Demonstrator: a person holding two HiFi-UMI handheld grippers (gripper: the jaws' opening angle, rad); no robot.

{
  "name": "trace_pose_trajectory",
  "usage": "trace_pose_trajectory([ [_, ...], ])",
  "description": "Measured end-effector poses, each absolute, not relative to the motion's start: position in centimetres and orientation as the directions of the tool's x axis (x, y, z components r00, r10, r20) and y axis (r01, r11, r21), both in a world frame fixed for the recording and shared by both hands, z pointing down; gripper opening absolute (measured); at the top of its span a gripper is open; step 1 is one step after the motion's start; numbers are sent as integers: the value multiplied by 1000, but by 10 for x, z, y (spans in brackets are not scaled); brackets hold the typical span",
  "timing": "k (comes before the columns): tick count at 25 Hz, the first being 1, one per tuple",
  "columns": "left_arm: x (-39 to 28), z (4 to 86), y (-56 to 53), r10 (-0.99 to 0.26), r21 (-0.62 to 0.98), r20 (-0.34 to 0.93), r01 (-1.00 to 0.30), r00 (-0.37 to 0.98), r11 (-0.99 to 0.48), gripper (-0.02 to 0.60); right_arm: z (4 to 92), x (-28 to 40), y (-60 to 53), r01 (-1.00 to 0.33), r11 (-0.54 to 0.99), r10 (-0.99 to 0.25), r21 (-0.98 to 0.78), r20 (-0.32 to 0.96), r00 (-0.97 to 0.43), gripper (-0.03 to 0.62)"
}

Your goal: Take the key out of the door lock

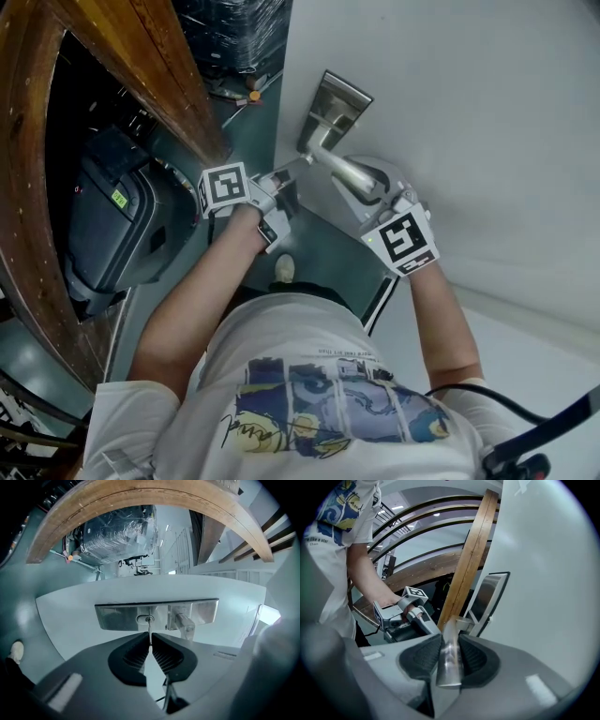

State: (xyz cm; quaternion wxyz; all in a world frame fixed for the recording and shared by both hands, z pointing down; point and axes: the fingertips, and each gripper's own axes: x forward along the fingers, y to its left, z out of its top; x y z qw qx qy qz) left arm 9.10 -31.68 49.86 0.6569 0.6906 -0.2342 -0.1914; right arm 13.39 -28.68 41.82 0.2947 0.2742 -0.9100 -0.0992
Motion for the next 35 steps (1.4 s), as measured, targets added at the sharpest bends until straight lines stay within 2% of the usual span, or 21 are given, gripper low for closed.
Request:
trace_pose_trajectory([
  [9,74,492,-277,-533,997,45,-73,845,-32,23,421,137,-289,-444,831,-555,334,487,-674,118],
  [15,48,489,-254,-513,991,72,-122,855,-63,23,414,152,-287,-522,788,-614,326,481,-626,146],
  [24,19,460,-217,-426,958,90,-196,900,-211,23,392,173,-236,-713,627,-766,314,417,-490,146],
  [35,-16,409,-170,-332,880,94,-235,938,-414,23,401,130,-138,-855,470,-848,219,379,-370,146],
])
